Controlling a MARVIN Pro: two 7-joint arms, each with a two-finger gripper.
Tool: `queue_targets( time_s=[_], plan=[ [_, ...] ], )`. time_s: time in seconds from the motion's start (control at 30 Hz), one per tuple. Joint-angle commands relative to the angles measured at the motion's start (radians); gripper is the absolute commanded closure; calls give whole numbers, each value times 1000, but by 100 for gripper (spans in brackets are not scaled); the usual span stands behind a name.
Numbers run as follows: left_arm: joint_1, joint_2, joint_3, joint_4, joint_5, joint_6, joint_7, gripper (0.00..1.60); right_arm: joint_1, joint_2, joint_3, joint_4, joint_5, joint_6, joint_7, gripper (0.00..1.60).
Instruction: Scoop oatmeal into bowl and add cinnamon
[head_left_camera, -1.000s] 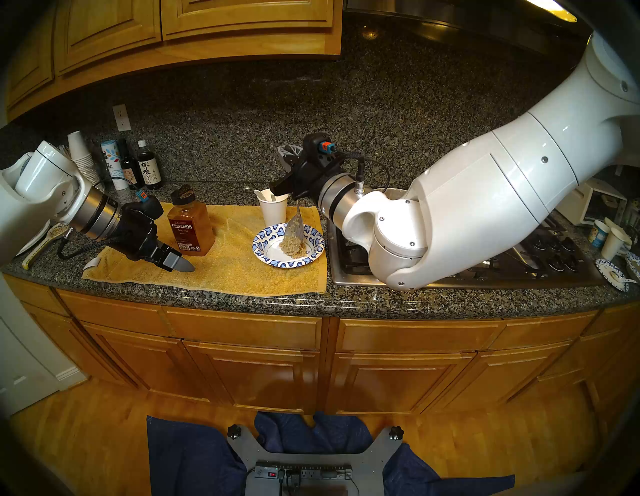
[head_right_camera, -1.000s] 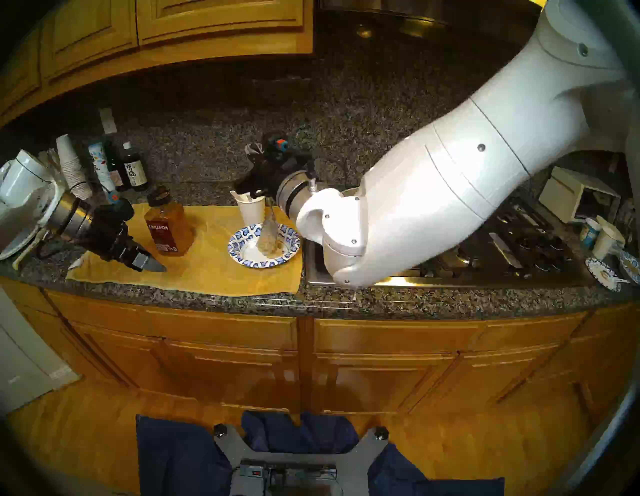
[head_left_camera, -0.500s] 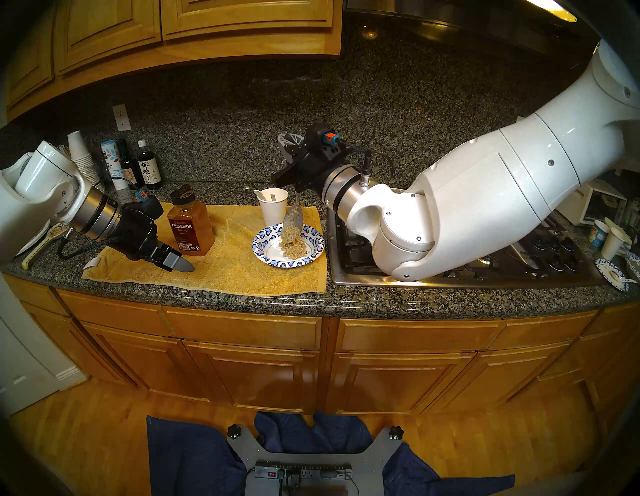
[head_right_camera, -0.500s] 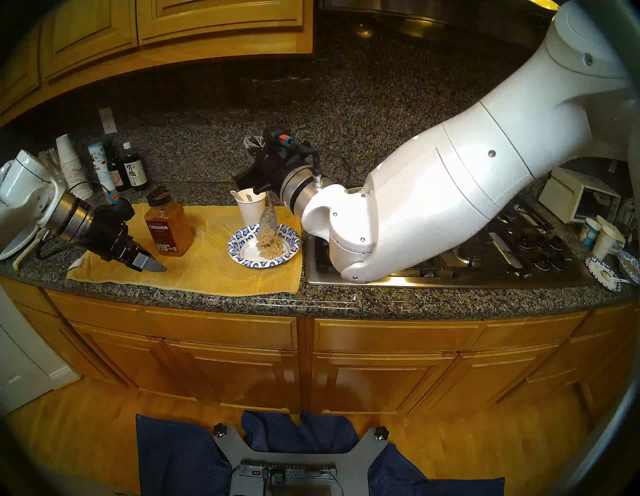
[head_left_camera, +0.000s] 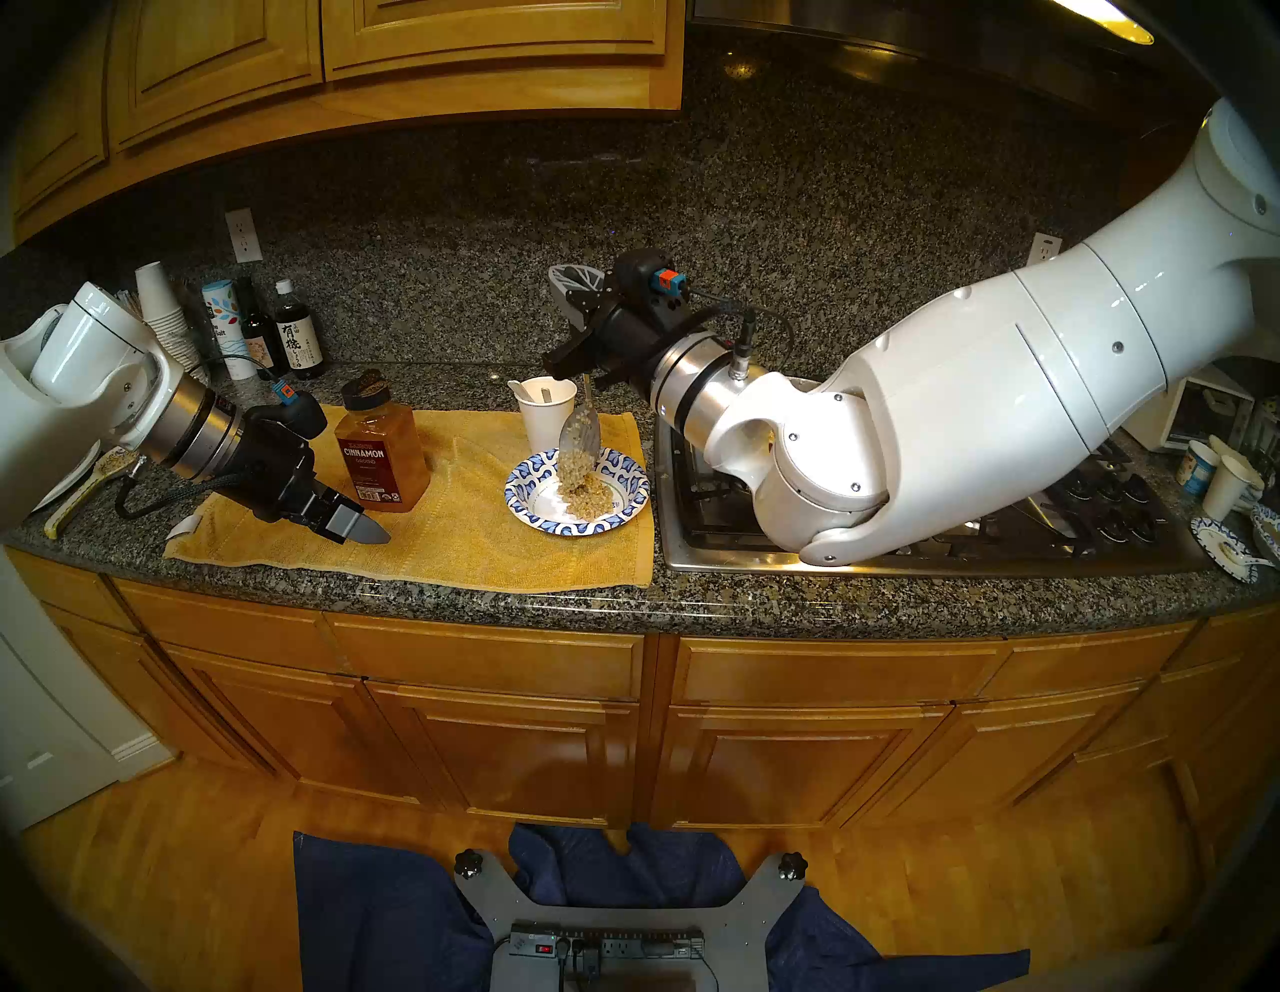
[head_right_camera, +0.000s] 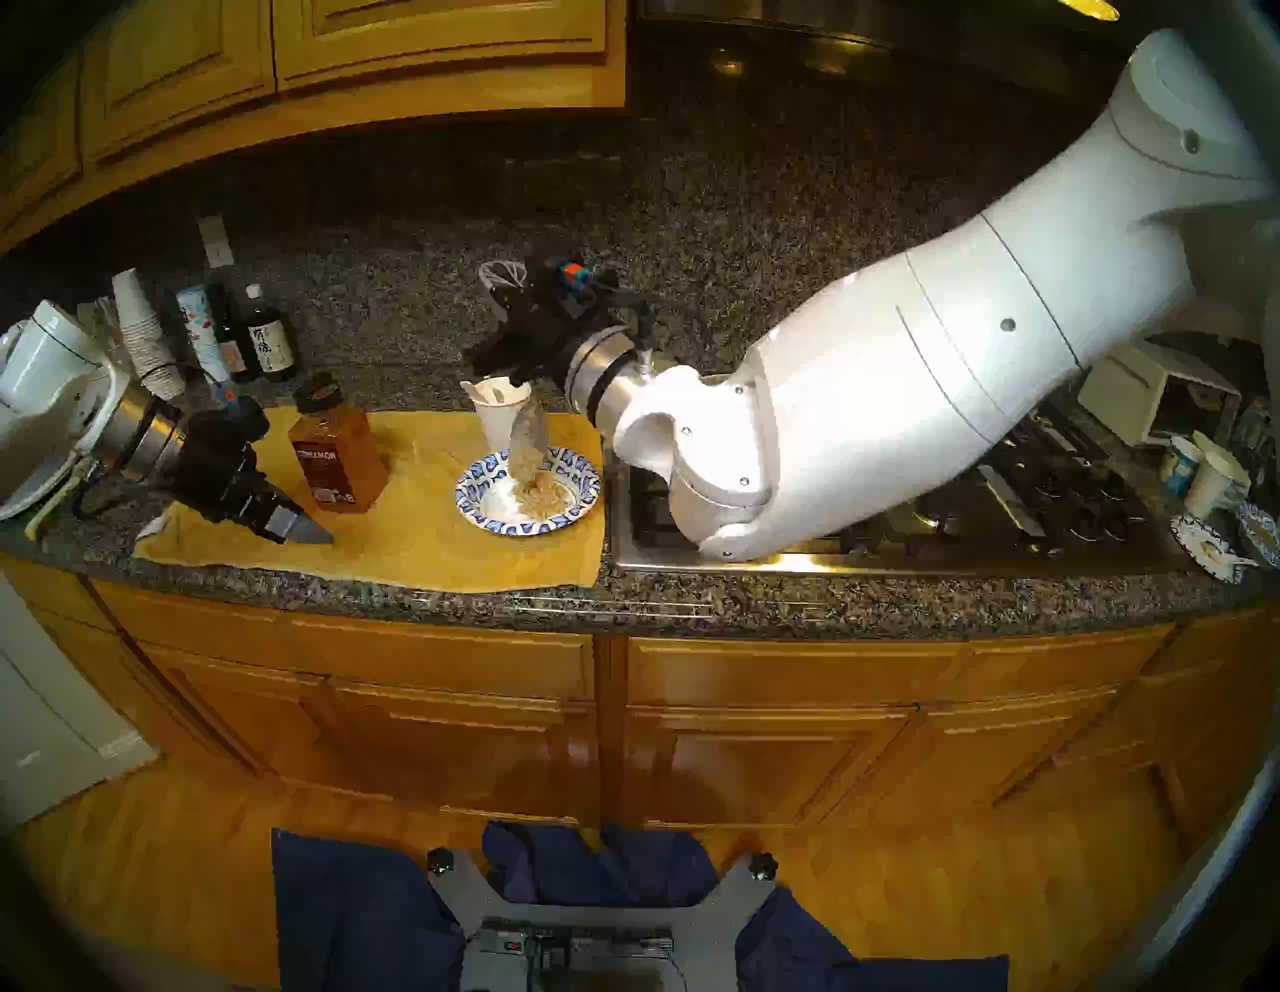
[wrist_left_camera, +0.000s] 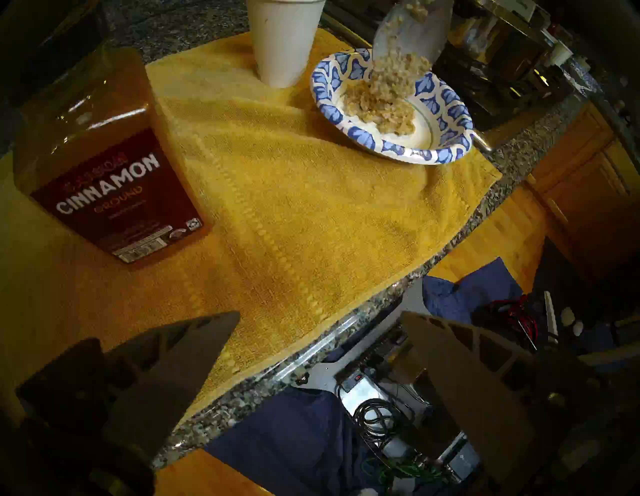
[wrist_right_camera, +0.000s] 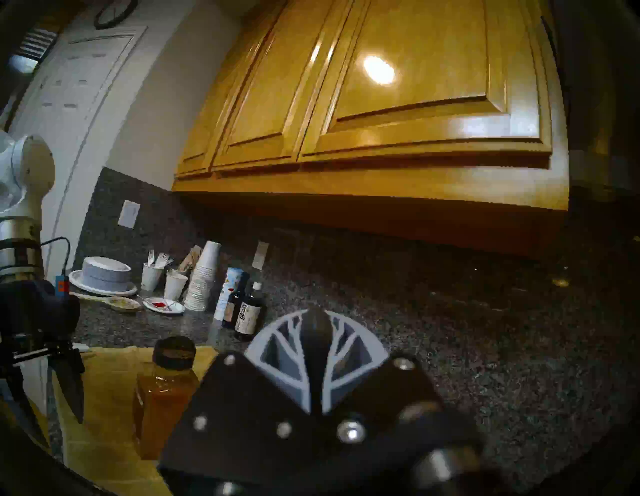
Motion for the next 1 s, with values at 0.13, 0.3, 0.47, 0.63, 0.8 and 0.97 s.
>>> queue_targets(
  time_s=[0.13,0.3,0.47,0.63,0.8,0.97],
  plan=[
    [-26,-2,-25,2,-1,-3,1,0,0,74,23,31,-101,-2,-53,160],
    [-26,-2,-25,2,-1,-3,1,0,7,98,39,61,-137,-2,-55,160],
    [-26,-2,-25,2,-1,-4,1,0,-4,121,50,76,-177,-2,-57,160],
    [-26,-2,-26,2,-1,-4,1,0,-36,137,45,65,-228,-2,-54,160],
    [-26,-2,-26,2,-1,-4,1,0,-74,154,34,46,-279,-2,-50,160],
    [-26,-2,-26,2,-1,-4,1,0,-101,170,28,39,-320,-2,-49,160]
  ],
)
